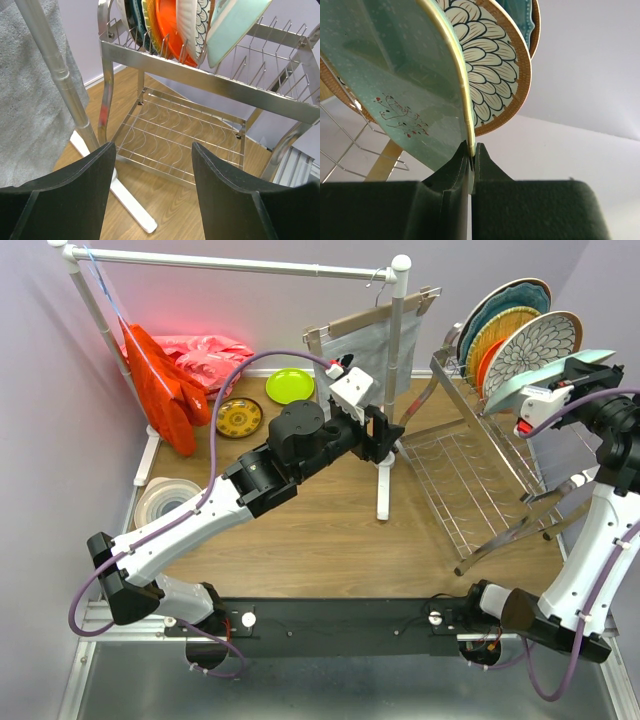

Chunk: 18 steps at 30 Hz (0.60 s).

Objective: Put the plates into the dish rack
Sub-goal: Insert the plate into the dish rack

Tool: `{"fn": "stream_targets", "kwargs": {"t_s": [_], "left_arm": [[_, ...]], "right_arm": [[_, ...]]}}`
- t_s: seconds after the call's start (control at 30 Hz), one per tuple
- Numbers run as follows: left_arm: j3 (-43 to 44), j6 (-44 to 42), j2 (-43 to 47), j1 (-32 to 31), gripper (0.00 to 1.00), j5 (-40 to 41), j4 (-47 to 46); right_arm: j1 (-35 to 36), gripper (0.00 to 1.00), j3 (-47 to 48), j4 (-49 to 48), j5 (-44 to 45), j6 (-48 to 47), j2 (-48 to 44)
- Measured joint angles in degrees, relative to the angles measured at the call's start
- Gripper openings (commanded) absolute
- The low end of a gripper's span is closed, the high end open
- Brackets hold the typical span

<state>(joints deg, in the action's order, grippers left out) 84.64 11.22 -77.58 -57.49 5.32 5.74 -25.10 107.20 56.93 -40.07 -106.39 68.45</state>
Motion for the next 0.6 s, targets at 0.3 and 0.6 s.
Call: {"fn": "stream_targets", "kwargs": {"t_s": [0.3,0.6], "left_arm": [[-0.02,0.22,0.02,0.0,0.71,0.0,0.0],[0.0,0.31,0.02,0.0,0.71,0.02,0.0]], "right_arm": [[0.0,0.04,-0.96,-0.46,0.7,-0.07,-0.22],[0.0,0.04,-1.86,-0.74,1.6,-0.11,-0.28]]}}
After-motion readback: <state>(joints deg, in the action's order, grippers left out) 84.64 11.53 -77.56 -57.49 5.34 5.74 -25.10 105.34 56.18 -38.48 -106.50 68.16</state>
